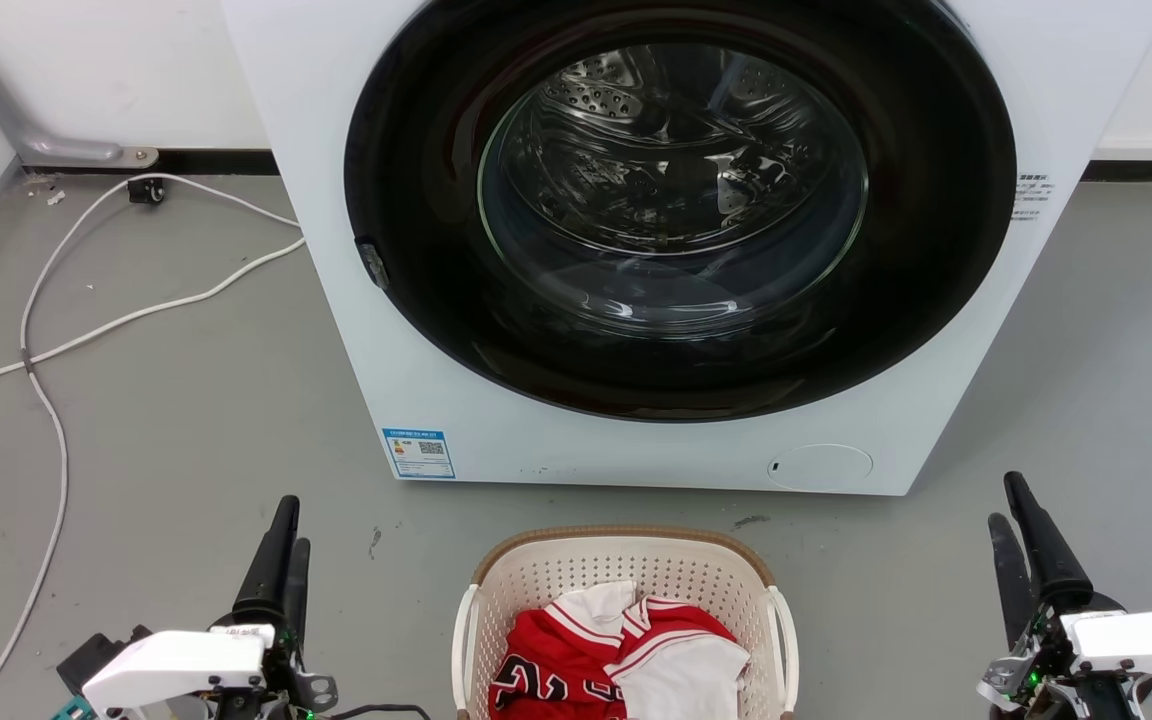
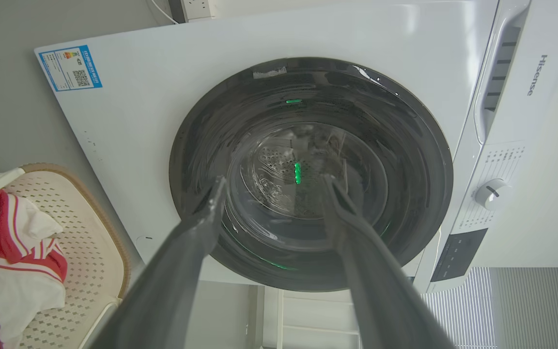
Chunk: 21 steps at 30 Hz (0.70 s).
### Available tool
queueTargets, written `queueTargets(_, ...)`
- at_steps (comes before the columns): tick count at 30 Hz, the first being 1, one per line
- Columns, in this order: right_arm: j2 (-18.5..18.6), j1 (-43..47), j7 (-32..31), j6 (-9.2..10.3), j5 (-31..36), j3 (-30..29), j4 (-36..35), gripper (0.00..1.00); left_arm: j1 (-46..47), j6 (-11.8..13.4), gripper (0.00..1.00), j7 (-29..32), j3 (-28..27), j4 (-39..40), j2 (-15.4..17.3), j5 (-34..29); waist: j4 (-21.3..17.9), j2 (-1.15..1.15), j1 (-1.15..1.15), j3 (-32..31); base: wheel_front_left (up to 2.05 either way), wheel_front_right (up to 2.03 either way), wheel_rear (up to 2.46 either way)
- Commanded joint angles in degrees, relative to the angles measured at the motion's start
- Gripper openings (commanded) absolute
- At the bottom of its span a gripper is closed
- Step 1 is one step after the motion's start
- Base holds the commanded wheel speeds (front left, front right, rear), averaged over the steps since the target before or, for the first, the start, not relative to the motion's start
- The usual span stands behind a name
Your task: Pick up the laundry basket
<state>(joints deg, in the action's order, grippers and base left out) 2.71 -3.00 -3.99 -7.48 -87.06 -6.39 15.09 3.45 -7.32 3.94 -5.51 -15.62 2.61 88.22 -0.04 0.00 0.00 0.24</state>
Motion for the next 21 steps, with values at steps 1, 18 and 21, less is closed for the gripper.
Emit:
queueTargets(1, 0.12, -0.29, 0.64, -0.01, 2.83, -0.09, -1.85, 1.00, 0.97, 0.16, 1.00, -0.70, 0.29, 1.62, 0.16, -2.27, 0.00, 0.00, 0.00, 0.03, 0.00, 0.00, 0.00)
queueTargets(18, 0.14, 1.70, 4.87, -0.01, 27.53, 1.96, -8.26, 1.00, 0.24, 3.46, 1.00, -4.91, 3.22, 6.50, 0.21, -21.81, -0.06, 0.00, 0.00, 0.33, 0.00, 0.00, 0.00)
queueTargets(21, 0.15, 2.13, 5.55, -0.01, 31.92, 2.59, -8.89, 1.00, 0.14, 3.87, 1.00, -5.57, 3.93, 6.99, 0.21, -25.24, -0.06, 0.00, 0.00, 0.38, 0.00, 0.00, 0.00)
